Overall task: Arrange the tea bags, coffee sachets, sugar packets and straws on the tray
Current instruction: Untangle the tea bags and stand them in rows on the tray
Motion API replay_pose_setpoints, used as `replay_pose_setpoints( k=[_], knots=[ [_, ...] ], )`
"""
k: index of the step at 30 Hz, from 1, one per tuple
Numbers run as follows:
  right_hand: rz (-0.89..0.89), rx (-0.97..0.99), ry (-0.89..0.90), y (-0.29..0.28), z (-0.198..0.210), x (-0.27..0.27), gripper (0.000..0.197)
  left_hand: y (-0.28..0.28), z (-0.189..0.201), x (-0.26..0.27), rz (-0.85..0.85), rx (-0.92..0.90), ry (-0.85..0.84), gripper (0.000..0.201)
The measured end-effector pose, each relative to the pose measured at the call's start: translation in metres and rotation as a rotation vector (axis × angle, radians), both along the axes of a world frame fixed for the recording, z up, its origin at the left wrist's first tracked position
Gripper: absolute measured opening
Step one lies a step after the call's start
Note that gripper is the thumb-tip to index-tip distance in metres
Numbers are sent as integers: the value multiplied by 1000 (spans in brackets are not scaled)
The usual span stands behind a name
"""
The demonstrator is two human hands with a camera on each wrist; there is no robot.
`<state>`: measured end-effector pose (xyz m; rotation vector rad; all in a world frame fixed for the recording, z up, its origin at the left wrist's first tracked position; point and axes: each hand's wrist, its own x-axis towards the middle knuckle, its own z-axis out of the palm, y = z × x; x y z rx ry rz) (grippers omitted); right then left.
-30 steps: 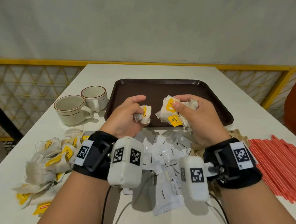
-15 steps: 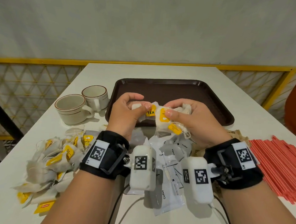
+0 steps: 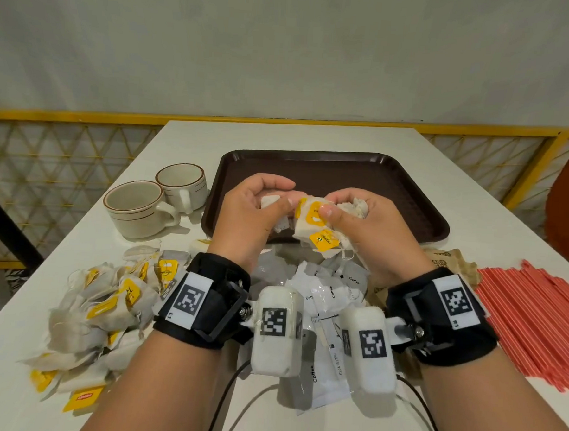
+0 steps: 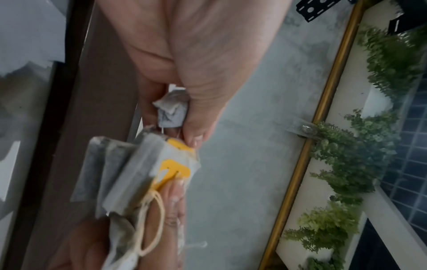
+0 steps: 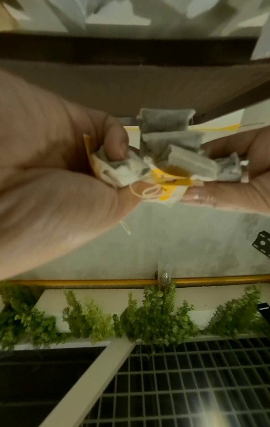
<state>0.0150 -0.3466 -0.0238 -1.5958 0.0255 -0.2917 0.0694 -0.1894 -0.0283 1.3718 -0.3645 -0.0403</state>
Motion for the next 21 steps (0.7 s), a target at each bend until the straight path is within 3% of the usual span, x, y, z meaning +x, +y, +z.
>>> replay_pose_setpoints(
  k=[4,9,16,21],
  knots=[
    [47,117,13,-6,2,0,3,6,3,2,7,-1,13,15],
    [70,126,18,-6,4,-1,3,8,5,-1,-125,127,-37,14],
    [-17,70,-35,-3,2,-1,9,3,1,-3,-142,160,-24,8],
    [52,-34,11,-4,4,-4,14,3,4,-5,-191,96,35,14]
  ],
)
